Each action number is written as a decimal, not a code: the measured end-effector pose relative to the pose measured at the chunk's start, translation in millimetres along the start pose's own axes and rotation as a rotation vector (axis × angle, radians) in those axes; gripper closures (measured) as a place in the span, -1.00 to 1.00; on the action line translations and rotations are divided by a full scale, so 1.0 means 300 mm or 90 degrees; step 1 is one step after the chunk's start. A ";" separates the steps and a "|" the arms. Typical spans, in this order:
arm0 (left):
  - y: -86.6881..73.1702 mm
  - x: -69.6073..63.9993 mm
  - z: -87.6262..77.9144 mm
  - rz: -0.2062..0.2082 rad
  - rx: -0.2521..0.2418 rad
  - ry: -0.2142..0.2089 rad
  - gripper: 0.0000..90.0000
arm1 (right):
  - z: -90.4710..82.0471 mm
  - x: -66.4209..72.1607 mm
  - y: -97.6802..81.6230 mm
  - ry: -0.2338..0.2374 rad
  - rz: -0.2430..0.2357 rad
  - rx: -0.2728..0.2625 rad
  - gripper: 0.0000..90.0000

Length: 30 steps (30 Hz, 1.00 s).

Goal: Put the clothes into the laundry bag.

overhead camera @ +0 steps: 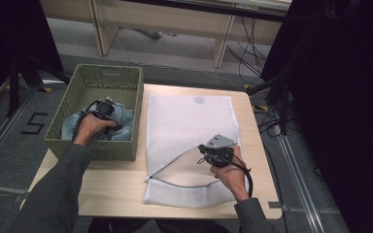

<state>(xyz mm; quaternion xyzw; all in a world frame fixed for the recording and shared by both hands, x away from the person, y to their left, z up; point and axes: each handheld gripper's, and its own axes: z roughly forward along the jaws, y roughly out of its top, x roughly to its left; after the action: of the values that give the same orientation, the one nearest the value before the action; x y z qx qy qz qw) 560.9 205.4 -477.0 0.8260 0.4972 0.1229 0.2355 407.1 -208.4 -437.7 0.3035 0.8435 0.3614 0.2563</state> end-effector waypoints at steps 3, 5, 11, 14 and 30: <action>0.009 -0.006 -0.002 0.023 0.001 0.023 0.49 | 0.000 -0.001 0.000 -0.002 -0.004 -0.010 0.97; 0.011 -0.005 -0.006 0.025 -0.003 0.022 0.53 | 0.000 -0.002 0.000 -0.005 -0.002 -0.011 0.97; 0.030 -0.009 -0.066 0.015 -0.098 0.015 0.69 | -0.006 -0.007 0.005 -0.005 -0.003 -0.011 0.98; 0.047 -0.017 -0.111 0.011 -0.152 0.016 0.71 | -0.009 -0.008 0.007 -0.008 -0.014 -0.012 0.99; 0.095 0.008 -0.416 0.010 -0.219 -0.037 0.71 | -0.012 -0.007 0.014 -0.018 -0.011 -0.028 0.99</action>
<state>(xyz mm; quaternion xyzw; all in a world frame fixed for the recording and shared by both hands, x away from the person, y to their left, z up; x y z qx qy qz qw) 529.1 229.6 -355.3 0.7807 0.4550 0.1839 0.3868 407.4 -209.1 -431.9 0.2959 0.8342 0.3732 0.2781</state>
